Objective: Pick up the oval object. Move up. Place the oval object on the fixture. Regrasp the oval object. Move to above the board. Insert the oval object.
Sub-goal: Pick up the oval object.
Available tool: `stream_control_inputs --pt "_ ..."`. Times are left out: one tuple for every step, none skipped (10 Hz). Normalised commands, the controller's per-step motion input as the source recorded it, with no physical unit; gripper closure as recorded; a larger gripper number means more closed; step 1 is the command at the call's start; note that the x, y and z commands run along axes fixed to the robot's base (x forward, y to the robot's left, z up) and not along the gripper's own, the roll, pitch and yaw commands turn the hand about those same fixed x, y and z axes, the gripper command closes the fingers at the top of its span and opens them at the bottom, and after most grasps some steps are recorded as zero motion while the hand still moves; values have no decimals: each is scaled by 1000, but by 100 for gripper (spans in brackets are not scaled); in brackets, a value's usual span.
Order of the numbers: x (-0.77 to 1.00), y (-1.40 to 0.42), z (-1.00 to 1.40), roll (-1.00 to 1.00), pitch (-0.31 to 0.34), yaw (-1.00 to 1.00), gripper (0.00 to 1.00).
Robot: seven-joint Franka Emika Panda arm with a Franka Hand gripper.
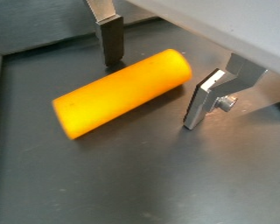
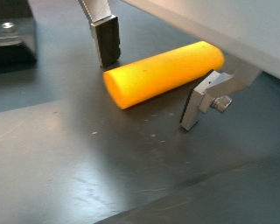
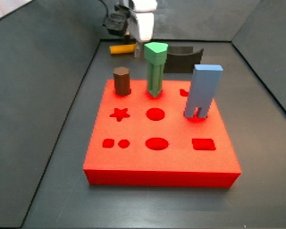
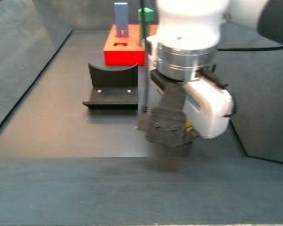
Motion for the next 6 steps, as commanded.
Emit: stream_control_inputs --pt "-186 37 -100 -271 -366 -51 0" --pt "-57 0 -169 -269 -320 -186 0" --pt "0 26 -177 -316 -329 -263 0" --pt "77 97 -43 -459 -339 -231 0" --pt "120 46 0 -500 -394 -297 0" --pt "109 69 49 -500 -411 -346 0"
